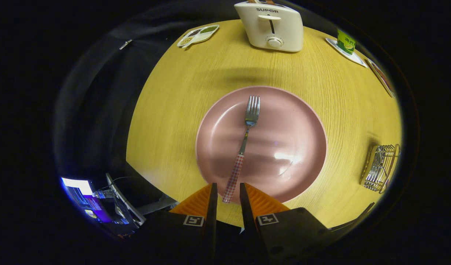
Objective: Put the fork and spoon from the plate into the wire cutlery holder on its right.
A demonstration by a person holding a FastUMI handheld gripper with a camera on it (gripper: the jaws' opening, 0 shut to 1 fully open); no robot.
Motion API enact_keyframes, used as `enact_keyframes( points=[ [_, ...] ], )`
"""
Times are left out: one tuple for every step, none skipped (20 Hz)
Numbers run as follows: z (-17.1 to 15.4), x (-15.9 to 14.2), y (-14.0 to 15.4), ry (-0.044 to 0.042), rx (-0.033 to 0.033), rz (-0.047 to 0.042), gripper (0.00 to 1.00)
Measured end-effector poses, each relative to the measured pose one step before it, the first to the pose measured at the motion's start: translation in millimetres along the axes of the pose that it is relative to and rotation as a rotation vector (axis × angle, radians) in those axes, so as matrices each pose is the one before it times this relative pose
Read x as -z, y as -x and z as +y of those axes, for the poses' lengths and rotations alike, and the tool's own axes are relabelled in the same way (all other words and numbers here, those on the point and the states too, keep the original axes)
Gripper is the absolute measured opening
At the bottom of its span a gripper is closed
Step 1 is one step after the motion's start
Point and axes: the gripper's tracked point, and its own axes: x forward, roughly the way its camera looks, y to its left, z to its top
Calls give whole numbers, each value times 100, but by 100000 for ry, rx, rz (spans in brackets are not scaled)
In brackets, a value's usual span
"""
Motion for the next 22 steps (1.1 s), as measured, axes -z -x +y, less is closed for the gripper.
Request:
enact_keyframes(
  points=[
    [66,96,-521,-642,596,951,37],
    [70,3,-636,-883,489,840,37],
    [-6,105,-416,-551,676,456,38],
    [-21,8,-517,-347,957,459,38],
    [-115,165,-538,73,1569,568,37],
    [-78,-22,-420,367,911,503,37],
    [-157,75,-319,707,1027,467,38],
    [-119,65,-206,24,303,-91,37],
    [-70,27,244,-1133,-133,-84,29],
    [92,124,177,-342,-1616,217,21],
    [-82,-35,279,675,-1504,259,13],
    [-12,39,620,275,-1515,-15,12],
    [-57,-73,870,-533,-1793,-887,12],
    [-115,-187,965,-692,-2066,-1098,12],
    [-224,-99,1091,74,-1598,-686,13],
    [-331,-159,1230,571,-1324,-943,13],
    [-335,-124,1398,388,-1195,-1162,12],
    [-422,-115,1473,621,-1110,-830,12],
    [-460,-49,1679,1308,-734,-455,12],
    [-610,-8,1656,1647,-423,-185,12],
    [-790,201,1837,1775,52,166,12],
    [-991,149,1799,1863,830,227,12]
  ],
)
